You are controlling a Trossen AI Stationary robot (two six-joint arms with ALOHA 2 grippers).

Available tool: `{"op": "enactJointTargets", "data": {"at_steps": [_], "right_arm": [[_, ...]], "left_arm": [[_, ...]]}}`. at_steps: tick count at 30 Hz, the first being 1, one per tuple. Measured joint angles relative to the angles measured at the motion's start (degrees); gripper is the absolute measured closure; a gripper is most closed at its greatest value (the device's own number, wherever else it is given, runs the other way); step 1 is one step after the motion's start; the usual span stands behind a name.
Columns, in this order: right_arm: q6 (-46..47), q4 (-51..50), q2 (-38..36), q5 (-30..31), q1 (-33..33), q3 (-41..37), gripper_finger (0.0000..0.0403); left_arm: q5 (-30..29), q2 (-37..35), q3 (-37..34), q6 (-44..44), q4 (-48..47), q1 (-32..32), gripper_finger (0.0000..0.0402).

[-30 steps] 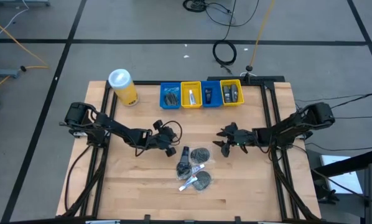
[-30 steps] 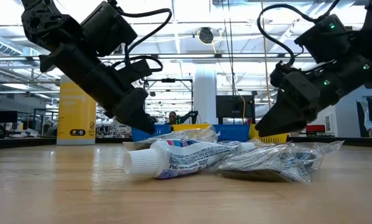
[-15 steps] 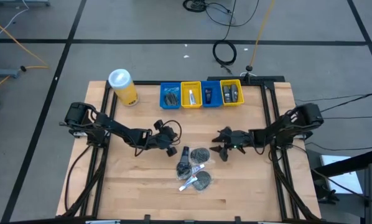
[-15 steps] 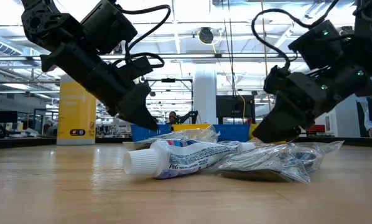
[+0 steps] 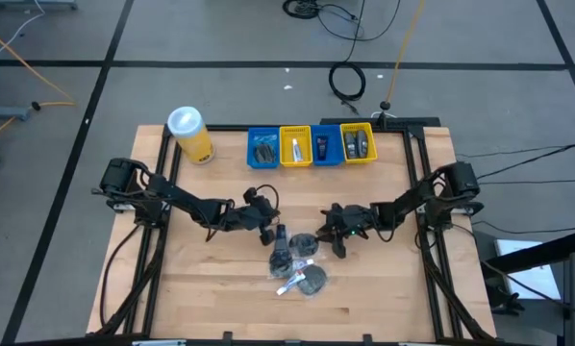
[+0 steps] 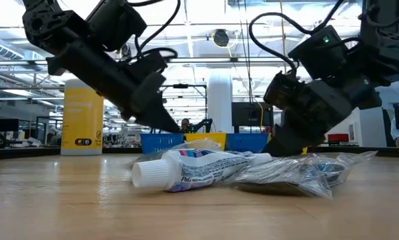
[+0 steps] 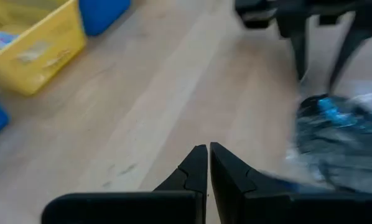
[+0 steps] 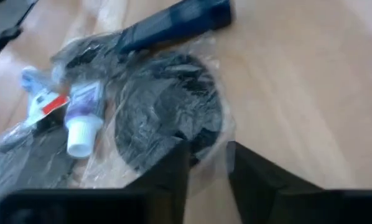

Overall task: Pick & Place Travel size toiletries
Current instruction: Put the black comb into the left blue bin

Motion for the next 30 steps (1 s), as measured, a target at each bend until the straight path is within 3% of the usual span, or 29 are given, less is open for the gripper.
{"op": "enactJointTargets", "data": {"at_steps": [4,7,11,17,24,30], "right_arm": [[-3.54,-0.51,-1.69,1.54,-0.07,-0.04,0.0391],[-4.88,-1.81,-4.50,6.84,1.11,-0.09,0.0392],[-9.81,-4.71,-9.35,16.56,4.63,-0.11,0.0400],[-17.66,-4.76,-14.45,29.84,11.11,-0.04,0.0402],[-21.39,-2.52,-15.17,31.48,12.68,-0.05,0.0402],[-22.09,-1.21,-15.15,31.57,12.68,-0.07,0.0402]], "left_arm": [[6.86,0.00,0.02,5.76,5.94,0.01,0.0380],[11.00,0.00,0.02,9.50,10.15,-0.21,0.0380],[11.78,0.00,0.03,12.31,14.80,-0.12,0.0366],[15.56,0.00,0.26,13.82,17.40,2.04,0.0258],[23.35,5.34,6.04,11.94,17.94,3.40,0.0118],[30.55,14.86,14.05,8.22,14.59,3.40,0.0077]]}}
